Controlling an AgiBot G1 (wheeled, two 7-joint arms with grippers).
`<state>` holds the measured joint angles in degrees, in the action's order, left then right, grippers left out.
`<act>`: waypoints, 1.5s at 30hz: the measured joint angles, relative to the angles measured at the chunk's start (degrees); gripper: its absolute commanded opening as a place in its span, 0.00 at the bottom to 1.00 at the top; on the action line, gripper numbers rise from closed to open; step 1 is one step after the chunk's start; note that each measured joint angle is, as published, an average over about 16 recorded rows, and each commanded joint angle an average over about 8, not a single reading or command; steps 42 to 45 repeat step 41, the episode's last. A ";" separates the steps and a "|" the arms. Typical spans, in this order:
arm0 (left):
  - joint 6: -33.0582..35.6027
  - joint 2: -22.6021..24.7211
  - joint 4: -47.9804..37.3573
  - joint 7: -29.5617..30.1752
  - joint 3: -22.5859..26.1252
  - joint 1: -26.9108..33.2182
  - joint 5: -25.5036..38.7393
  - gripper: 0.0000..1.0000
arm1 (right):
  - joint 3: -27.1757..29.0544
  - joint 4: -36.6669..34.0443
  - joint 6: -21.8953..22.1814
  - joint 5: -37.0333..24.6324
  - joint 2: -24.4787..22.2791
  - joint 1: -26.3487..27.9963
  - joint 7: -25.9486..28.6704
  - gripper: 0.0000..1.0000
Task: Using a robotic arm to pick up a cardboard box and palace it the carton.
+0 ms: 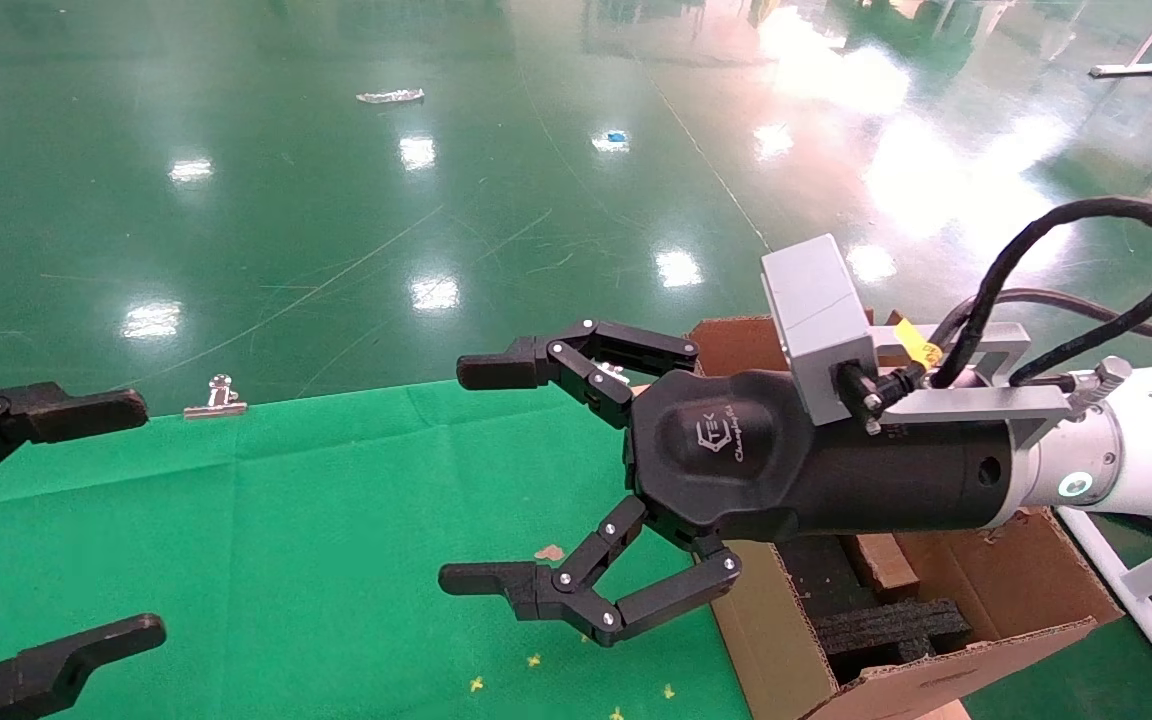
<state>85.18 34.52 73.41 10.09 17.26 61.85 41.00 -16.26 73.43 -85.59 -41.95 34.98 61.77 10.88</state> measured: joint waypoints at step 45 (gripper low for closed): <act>0.00 0.00 0.00 0.00 0.00 0.00 0.00 1.00 | -0.04 -0.02 0.02 -0.02 0.00 0.05 0.00 1.00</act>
